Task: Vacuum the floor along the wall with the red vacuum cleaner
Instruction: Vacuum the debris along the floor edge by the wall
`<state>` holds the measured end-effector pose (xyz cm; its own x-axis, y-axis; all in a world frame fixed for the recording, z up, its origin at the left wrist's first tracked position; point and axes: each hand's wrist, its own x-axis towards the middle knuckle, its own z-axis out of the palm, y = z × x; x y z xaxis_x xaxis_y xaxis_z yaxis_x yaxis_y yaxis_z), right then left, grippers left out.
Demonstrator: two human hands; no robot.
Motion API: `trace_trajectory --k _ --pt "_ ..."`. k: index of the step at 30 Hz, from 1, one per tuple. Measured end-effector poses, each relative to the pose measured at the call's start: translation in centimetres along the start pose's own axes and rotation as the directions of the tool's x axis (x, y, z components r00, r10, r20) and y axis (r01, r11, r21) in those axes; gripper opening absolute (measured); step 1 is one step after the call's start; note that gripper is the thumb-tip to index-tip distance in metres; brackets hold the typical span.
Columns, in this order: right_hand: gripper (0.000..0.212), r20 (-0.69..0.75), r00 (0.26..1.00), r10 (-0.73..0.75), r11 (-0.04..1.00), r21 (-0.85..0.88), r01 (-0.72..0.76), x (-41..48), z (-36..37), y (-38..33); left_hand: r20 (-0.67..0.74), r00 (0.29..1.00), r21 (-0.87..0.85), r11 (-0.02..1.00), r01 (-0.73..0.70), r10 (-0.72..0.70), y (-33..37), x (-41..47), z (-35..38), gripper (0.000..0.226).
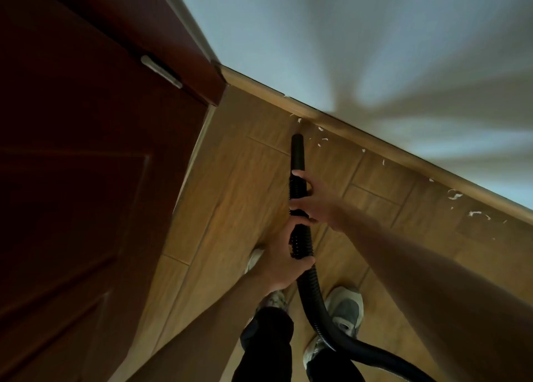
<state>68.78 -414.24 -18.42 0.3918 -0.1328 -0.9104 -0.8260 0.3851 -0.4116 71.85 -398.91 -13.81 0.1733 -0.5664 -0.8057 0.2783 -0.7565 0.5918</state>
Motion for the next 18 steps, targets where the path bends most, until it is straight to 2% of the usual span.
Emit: trace_trajectory --k 11,18 --pt "0.081 -0.009 0.993 -0.116 0.984 -0.137 0.114 1.5 -0.6 -2.7 -0.05 0.999 -0.099 0.995 -0.004 -0.001 1.6 1.7 -1.0 0.054" --pt "0.084 0.011 0.994 -0.112 0.973 -0.2 0.112 2.9 0.1 -4.4 -0.097 0.995 -0.116 0.993 0.019 -0.03 2.0 2.5 -1.7 0.056"
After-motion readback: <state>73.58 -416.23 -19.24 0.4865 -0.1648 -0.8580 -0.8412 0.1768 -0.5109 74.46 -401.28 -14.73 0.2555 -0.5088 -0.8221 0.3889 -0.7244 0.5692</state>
